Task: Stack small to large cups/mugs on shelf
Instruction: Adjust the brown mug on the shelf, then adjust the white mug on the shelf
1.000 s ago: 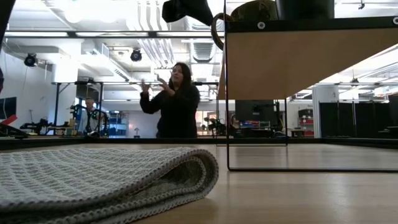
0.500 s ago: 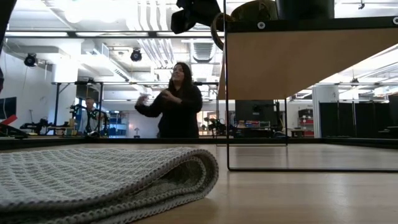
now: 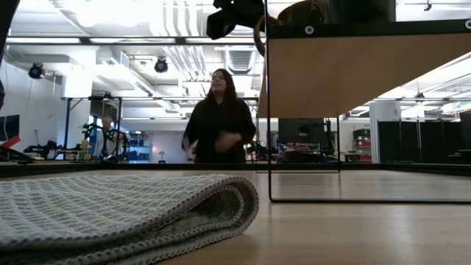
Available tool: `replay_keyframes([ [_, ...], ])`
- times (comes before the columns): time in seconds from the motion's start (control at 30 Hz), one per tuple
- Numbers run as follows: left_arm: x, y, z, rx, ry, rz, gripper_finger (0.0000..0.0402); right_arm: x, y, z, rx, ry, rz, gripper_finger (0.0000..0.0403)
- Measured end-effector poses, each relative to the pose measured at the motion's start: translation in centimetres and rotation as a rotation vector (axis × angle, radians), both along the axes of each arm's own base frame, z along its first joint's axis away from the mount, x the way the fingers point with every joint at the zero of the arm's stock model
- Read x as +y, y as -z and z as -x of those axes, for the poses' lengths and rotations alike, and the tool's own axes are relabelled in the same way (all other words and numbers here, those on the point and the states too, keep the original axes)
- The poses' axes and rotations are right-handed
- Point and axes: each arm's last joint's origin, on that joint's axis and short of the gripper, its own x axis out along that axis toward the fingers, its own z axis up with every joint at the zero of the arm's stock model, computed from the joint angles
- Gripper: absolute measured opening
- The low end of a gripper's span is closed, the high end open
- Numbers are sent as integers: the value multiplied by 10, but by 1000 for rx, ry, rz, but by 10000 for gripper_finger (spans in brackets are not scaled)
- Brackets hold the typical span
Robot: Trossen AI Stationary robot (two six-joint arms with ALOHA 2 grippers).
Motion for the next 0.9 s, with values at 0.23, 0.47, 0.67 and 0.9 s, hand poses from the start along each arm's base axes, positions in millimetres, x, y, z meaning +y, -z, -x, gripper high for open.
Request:
replay_keyframes([
  [0.23,0,-2,-1,-22,4,2,0,0,0,0,-4,11,-9,9],
  [0.47,0,8,-11,-16,17,11,0,0,0,0,-4,11,-9,9],
  [0.67,3,13,-16,-12,-9,-5,0,0,0,0,-5,16,-13,9],
  [0.9,21,-9,-4,-64,-31,-78,0,0,1,0,-3,24,-19,9],
])
